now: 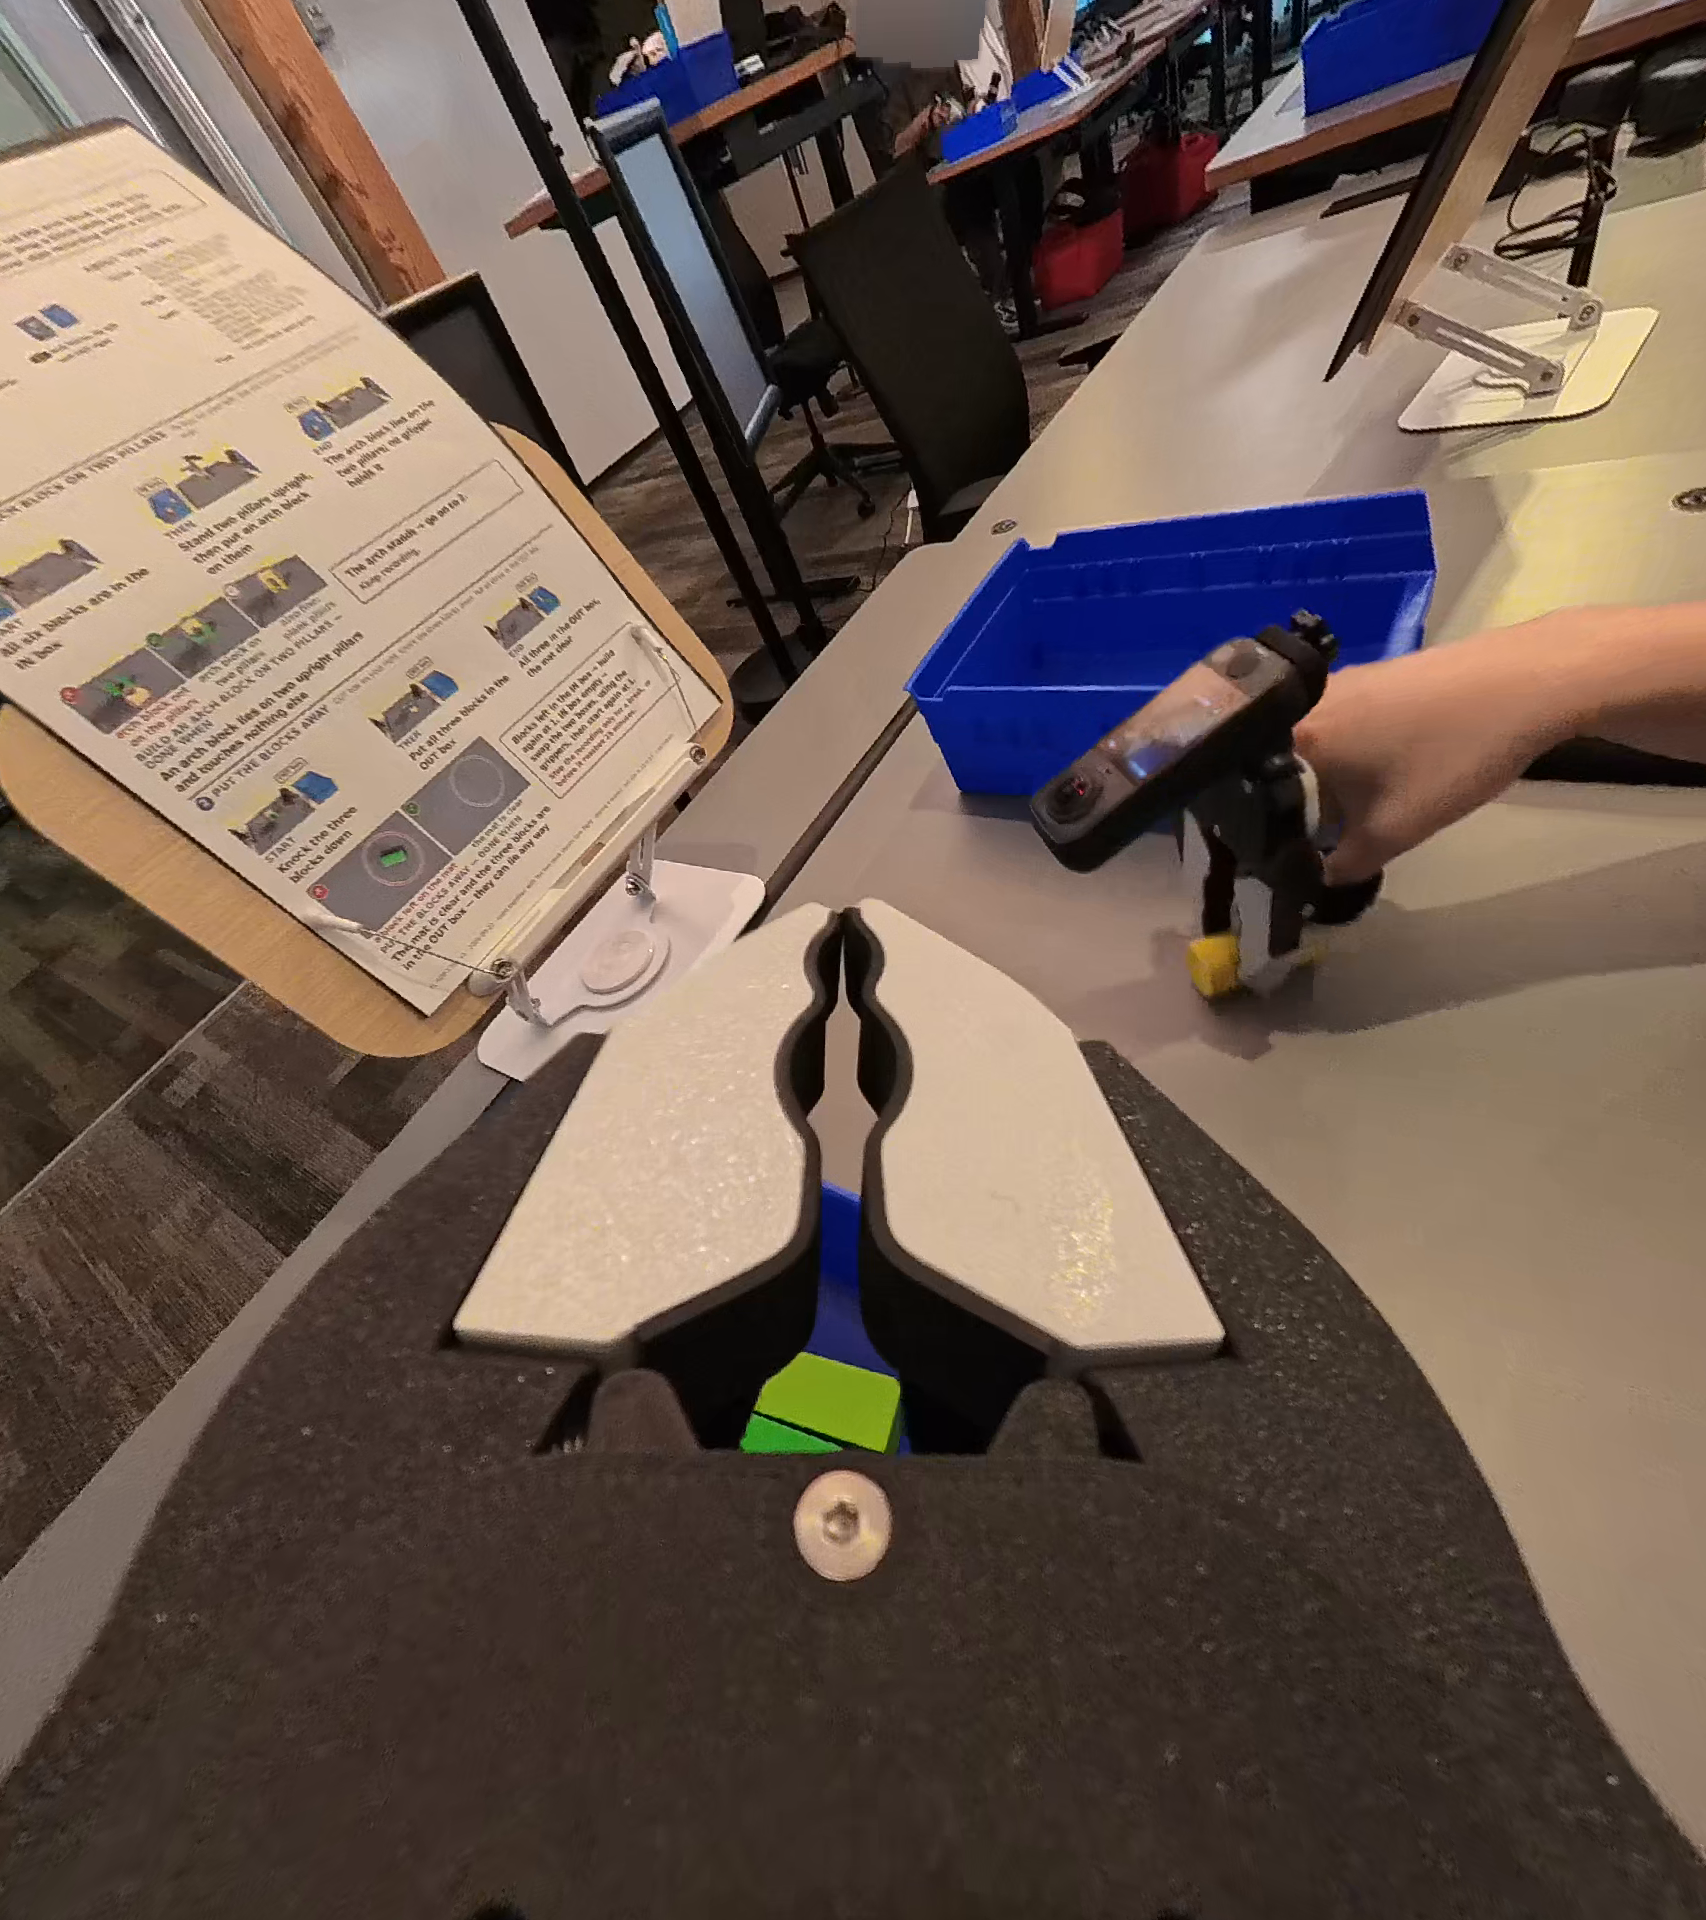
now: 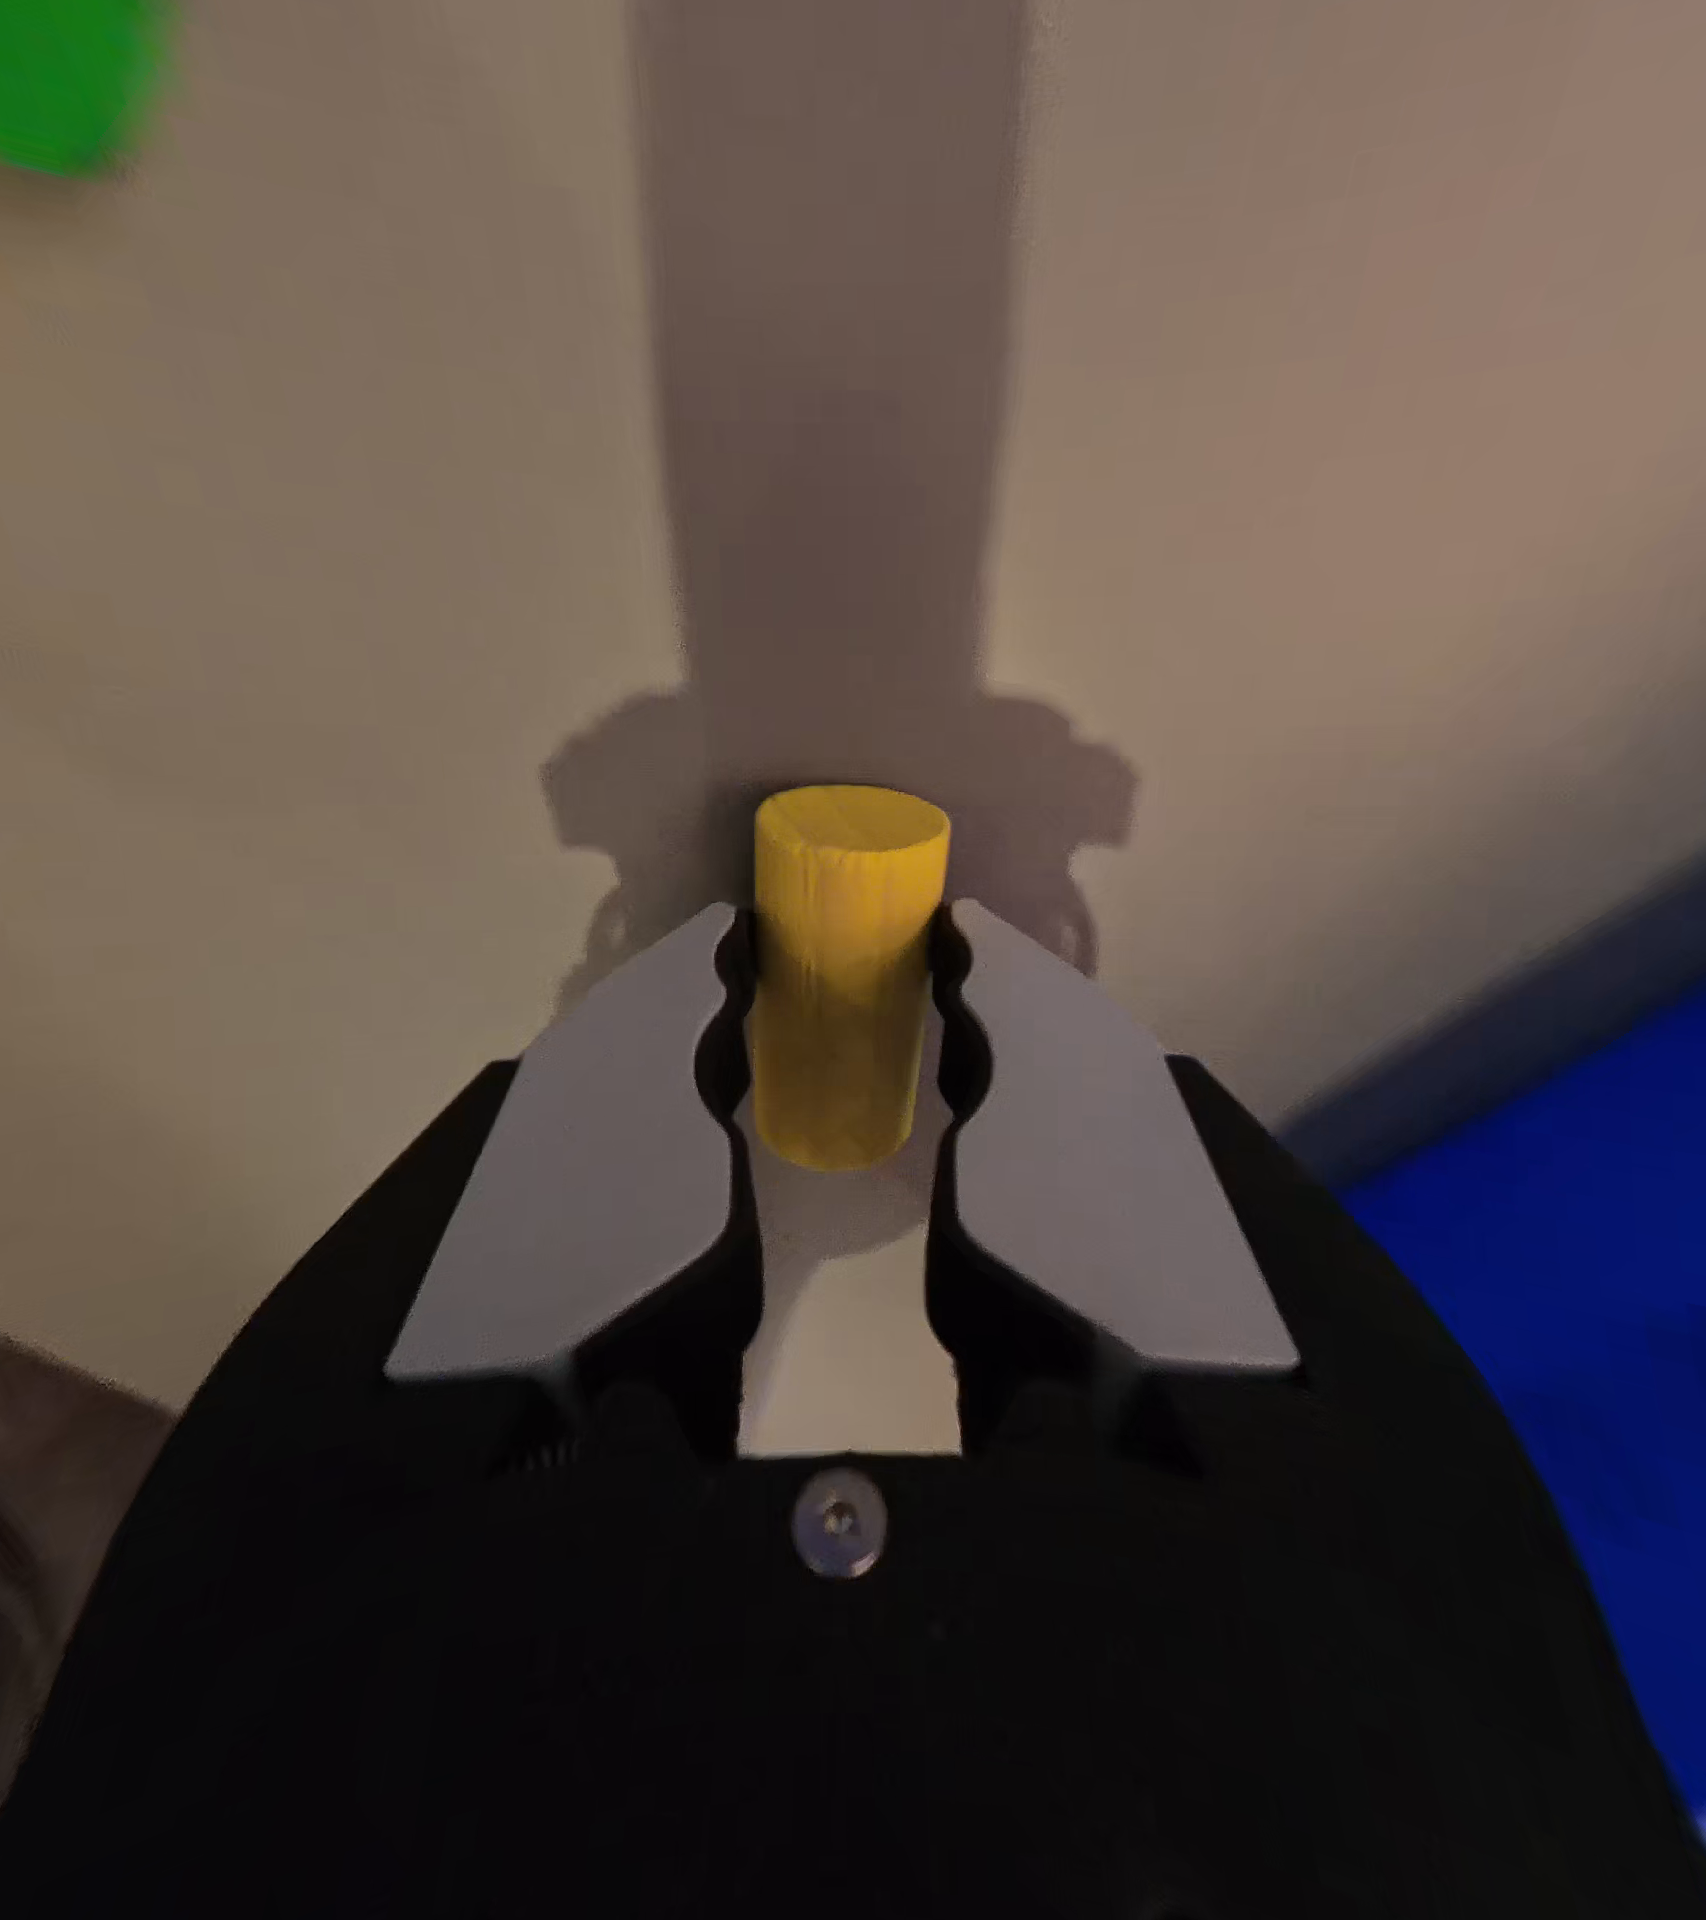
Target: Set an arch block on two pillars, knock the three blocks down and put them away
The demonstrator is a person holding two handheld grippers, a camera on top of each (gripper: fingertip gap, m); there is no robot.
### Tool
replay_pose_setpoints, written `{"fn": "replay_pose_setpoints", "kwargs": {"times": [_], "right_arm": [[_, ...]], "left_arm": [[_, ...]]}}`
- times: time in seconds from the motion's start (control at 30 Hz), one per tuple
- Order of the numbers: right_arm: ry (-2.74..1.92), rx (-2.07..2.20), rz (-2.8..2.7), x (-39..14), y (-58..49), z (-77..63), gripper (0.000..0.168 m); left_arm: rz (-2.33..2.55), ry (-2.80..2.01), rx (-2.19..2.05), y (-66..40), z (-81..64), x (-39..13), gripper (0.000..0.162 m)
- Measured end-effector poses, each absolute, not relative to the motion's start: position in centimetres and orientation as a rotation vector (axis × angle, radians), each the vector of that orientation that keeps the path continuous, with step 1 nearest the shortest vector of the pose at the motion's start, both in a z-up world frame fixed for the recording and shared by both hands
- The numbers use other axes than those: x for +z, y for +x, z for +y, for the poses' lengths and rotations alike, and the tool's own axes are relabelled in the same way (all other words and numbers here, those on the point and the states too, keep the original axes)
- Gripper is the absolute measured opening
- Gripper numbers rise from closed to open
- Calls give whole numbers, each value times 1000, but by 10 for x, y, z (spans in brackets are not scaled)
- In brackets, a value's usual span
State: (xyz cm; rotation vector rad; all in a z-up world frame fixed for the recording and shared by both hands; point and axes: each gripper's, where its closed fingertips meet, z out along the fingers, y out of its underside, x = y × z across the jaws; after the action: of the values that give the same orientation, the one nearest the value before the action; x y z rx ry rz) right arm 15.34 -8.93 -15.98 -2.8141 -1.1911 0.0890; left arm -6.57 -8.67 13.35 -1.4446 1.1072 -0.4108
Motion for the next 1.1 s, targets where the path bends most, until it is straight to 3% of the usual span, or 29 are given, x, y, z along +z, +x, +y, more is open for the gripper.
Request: {"fn": "replay_pose_setpoints", "kwargs": {"times": [0.1,0.23,0.43,0.63,1.1], "right_arm": [[-2699,280,-1305,-149,118,-102,34],[-2486,203,-1271,-105,119,-81,34],[-2415,-18,-897,-26,235,-18,34],[-2734,35,-616,-75,349,-11,34],[-2877,-28,-709,-136,379,10,35]], "left_arm": [[1074,-1439,-414,-75,-86,138,0],[1027,-1462,-397,-90,-80,139,0],[1048,-1552,-451,-89,-78,124,4],[1210,-1735,-270,-57,-63,74,15],[1621,-1887,-87,11,-47,-34,21]]}}
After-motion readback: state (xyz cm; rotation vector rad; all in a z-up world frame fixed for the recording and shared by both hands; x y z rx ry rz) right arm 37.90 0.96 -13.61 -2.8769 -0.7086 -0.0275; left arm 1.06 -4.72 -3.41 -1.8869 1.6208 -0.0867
